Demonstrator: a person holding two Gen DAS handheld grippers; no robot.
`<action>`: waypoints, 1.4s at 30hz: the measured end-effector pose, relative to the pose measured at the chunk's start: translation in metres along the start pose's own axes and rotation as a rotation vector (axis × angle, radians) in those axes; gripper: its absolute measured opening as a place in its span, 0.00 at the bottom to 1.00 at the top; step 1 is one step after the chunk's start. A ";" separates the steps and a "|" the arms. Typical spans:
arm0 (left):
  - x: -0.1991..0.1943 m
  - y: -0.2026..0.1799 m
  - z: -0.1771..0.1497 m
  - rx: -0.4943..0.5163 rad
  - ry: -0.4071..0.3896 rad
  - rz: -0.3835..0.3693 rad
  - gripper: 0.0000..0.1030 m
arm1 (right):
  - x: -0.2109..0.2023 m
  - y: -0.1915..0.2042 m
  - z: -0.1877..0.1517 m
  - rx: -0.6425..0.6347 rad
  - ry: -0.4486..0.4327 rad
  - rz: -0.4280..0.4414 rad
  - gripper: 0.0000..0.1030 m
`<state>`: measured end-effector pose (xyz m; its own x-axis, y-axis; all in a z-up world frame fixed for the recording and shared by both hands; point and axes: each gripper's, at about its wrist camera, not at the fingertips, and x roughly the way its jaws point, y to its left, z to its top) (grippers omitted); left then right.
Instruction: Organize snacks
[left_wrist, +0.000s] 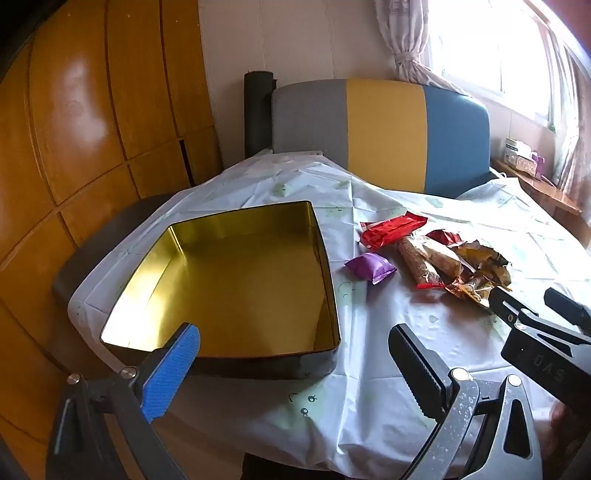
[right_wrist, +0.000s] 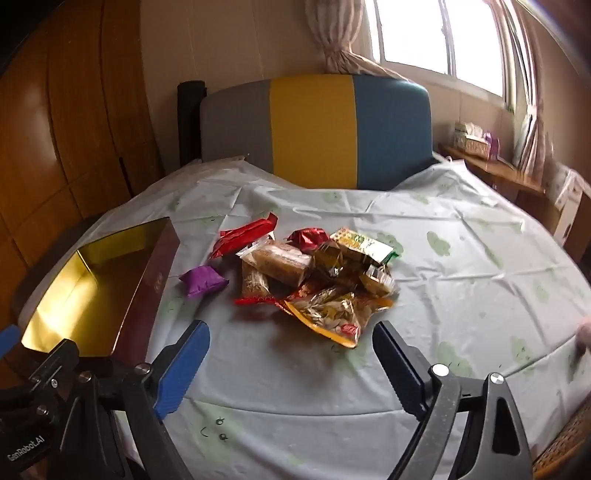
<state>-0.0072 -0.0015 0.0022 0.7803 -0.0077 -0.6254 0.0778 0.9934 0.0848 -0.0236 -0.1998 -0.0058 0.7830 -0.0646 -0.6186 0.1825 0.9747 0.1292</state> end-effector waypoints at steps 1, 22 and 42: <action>0.001 -0.002 0.000 0.003 0.002 -0.002 1.00 | 0.000 0.000 0.001 0.000 0.005 0.001 0.89; -0.011 -0.001 -0.001 0.015 -0.025 -0.014 1.00 | -0.006 0.000 0.000 -0.001 -0.012 -0.013 0.88; -0.019 -0.005 -0.001 0.039 -0.054 -0.016 1.00 | -0.013 -0.001 0.003 -0.012 -0.034 -0.017 0.87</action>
<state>-0.0232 -0.0063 0.0125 0.8109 -0.0309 -0.5844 0.1142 0.9878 0.1061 -0.0320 -0.2001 0.0041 0.7995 -0.0884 -0.5942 0.1893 0.9758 0.1095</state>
